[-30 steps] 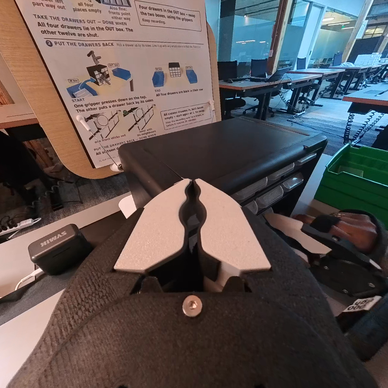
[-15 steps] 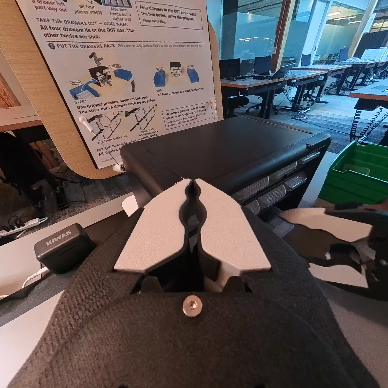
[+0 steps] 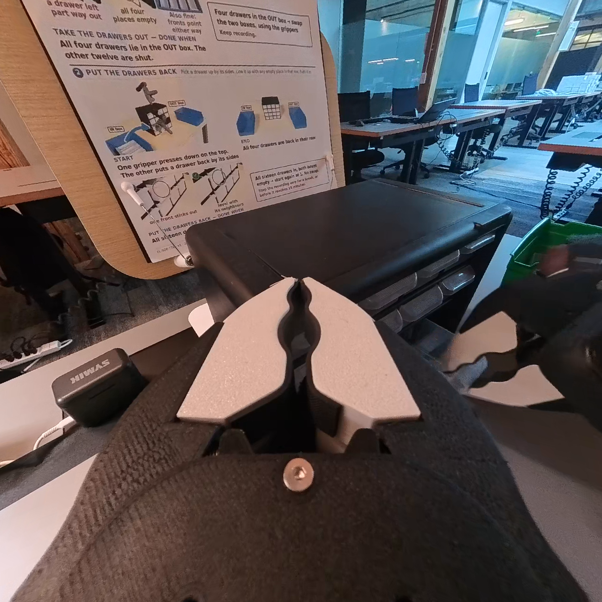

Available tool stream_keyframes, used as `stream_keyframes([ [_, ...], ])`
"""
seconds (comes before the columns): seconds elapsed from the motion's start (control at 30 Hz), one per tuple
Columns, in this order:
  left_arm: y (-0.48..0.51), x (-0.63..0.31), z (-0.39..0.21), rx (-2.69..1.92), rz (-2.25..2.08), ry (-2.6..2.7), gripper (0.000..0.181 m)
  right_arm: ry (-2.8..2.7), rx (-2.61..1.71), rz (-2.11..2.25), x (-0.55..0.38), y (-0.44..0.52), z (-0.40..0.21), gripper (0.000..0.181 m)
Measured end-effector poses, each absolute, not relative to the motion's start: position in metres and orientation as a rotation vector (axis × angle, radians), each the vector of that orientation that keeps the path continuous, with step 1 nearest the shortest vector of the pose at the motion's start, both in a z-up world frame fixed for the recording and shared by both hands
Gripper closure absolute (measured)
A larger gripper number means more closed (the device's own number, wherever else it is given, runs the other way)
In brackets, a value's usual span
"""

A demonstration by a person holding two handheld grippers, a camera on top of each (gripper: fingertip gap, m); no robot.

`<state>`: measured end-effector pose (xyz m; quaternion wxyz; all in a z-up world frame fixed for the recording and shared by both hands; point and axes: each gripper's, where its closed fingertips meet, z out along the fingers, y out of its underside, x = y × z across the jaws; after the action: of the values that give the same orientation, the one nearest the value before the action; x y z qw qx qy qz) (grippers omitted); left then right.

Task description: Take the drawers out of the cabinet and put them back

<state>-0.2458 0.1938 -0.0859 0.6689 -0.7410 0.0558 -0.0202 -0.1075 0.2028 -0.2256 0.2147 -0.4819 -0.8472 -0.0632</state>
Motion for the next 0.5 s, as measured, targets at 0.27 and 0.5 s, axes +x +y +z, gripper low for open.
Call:
stream_keyframes([
  [0.27, 0.194, -0.246, -0.086, -1.669, -0.046, 0.129, 0.179, -2.51, -1.378, -0.074, -0.093, 0.165, -0.23, 0.167],
  [0.5, 0.194, -0.246, -0.086, -1.671, -0.036, 0.13, 0.179, -2.593, -1.379, -0.036, -0.075, 0.137, -0.231, 0.168],
])
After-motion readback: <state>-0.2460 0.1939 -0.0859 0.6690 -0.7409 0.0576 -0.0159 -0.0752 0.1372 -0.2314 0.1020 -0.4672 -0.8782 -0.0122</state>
